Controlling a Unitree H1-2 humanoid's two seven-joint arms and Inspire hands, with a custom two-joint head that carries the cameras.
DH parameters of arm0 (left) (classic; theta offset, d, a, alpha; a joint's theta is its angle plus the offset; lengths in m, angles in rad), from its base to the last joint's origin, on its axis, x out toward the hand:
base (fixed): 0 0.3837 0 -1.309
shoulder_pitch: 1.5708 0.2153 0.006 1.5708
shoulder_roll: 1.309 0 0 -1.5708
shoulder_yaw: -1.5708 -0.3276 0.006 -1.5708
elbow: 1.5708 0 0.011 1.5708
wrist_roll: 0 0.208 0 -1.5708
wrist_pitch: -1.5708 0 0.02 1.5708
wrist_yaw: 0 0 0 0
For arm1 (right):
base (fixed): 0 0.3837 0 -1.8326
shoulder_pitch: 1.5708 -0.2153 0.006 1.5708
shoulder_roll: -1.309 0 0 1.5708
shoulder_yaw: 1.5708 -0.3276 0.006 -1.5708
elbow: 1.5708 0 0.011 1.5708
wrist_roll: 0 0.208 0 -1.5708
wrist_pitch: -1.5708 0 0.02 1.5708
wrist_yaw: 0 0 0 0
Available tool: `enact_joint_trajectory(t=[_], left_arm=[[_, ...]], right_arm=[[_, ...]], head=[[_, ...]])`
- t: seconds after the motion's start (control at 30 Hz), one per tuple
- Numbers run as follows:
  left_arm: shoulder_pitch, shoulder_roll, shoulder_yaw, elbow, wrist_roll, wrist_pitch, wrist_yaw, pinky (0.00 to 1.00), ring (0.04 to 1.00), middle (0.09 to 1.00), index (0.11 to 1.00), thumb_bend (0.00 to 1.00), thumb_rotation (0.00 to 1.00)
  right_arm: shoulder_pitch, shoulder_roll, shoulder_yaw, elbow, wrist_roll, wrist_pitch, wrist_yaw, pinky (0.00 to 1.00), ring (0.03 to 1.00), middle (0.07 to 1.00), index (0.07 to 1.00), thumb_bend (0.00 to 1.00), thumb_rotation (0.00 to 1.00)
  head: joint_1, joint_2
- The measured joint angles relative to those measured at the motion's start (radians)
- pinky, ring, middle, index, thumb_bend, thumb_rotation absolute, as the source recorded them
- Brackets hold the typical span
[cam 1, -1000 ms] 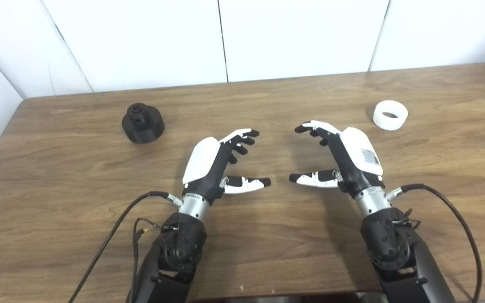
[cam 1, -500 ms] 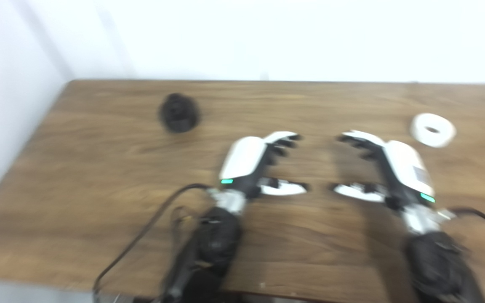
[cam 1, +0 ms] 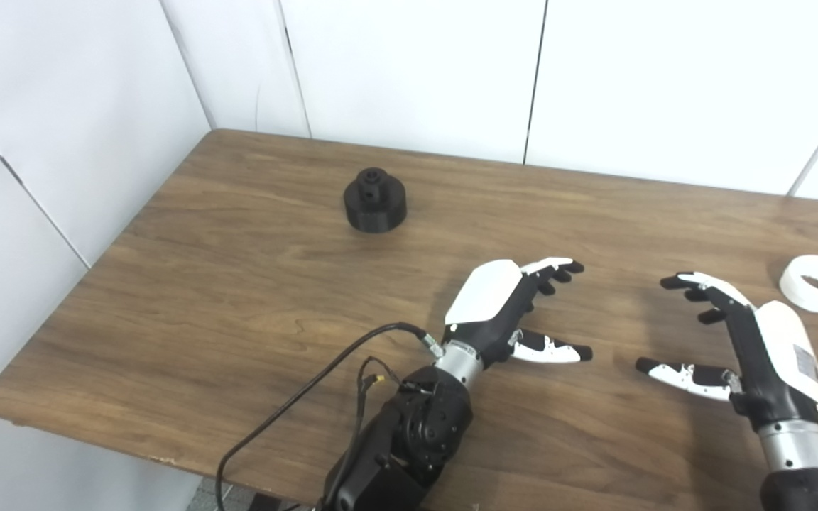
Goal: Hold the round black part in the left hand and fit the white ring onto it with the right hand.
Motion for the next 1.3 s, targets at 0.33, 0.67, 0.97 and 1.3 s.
enact_joint_trajectory(t=[0.33, 0.67, 0.97, 1.3], left_arm=[[-0.005, 0.086, 0.075, -0.141, 0.197, 0.128, 0.004, 1.0, 1.0, 1.0, 0.808, 0.86, 0.4], [-0.034, 0.184, 0.19, -0.157, 0.247, 0.201, 0.004, 1.0, 1.0, 1.0, 0.843, 0.91, 0.48], [-0.07, 0.245, 0.272, -0.129, 0.28, 0.252, 0.014, 1.0, 1.0, 1.0, 0.895, 0.94, 0.51], [-0.118, 0.323, 0.316, -0.035, 0.281, 0.284, 0.043, 1.0, 1.0, 1.0, 0.932, 1.0, 0.56]], right_arm=[[0.0, -0.001, -0.004, 0.029, -0.003, -0.01, -0.005, 0.64, 0.765, 0.812, 0.73, 0.77, 0.11], [-0.001, -0.003, -0.013, 0.035, 0.002, -0.01, -0.005, 0.63, 0.759, 0.815, 0.731, 0.77, 0.1], [-0.011, -0.005, -0.014, 0.058, -0.003, -0.01, -0.005, 0.63, 0.758, 0.815, 0.731, 0.77, 0.12], [-0.011, -0.006, -0.014, 0.068, -0.003, -0.015, -0.007, 0.63, 0.758, 0.82, 0.734, 0.77, 0.13]], head=[[0.005, -0.009], [0.02, -0.015], [0.029, -0.018], [0.029, -0.018]])
